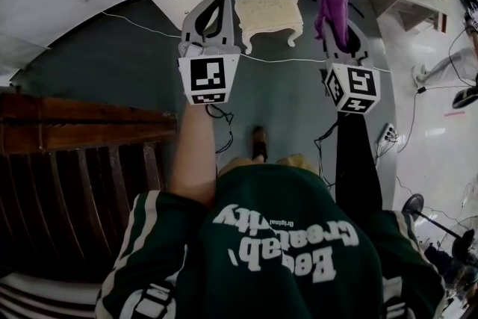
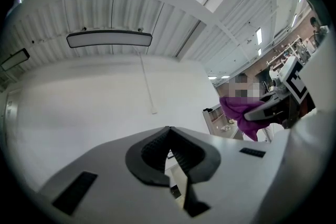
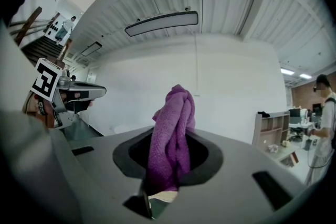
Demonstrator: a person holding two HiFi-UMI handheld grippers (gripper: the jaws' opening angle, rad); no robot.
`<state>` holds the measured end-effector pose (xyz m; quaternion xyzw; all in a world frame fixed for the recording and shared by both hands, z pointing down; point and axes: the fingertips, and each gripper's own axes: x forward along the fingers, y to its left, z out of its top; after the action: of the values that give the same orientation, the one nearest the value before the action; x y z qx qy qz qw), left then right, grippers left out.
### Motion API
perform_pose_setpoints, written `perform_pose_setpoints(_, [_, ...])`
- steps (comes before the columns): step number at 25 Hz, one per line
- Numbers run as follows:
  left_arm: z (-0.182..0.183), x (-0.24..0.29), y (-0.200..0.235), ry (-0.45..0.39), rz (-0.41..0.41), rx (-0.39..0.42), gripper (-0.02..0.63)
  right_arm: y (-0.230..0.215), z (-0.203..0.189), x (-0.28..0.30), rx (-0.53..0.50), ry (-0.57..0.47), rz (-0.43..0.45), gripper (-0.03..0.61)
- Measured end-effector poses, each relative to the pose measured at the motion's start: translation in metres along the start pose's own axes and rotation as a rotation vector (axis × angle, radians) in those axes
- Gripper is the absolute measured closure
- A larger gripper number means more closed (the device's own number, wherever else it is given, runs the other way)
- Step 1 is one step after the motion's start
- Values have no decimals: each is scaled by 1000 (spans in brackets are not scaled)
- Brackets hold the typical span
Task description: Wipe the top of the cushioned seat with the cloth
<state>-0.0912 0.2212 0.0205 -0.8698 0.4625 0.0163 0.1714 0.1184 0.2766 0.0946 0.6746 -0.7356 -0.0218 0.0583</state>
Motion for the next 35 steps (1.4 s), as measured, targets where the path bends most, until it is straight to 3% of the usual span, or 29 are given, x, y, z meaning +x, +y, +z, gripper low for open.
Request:
perform_pose_setpoints(12, [-21, 34, 20, -3, -11, -50, 598, -13, -3, 34, 6, -9, -34, 476])
perform_pose_setpoints(20, [-41, 66, 23, 3, 17, -65, 598, -32, -13, 71, 7, -23, -4, 476])
perform_pose_setpoints(35, [-81, 256, 65, 18, 80, -1, 598, -101, -10, 278, 17, -20, 125, 476])
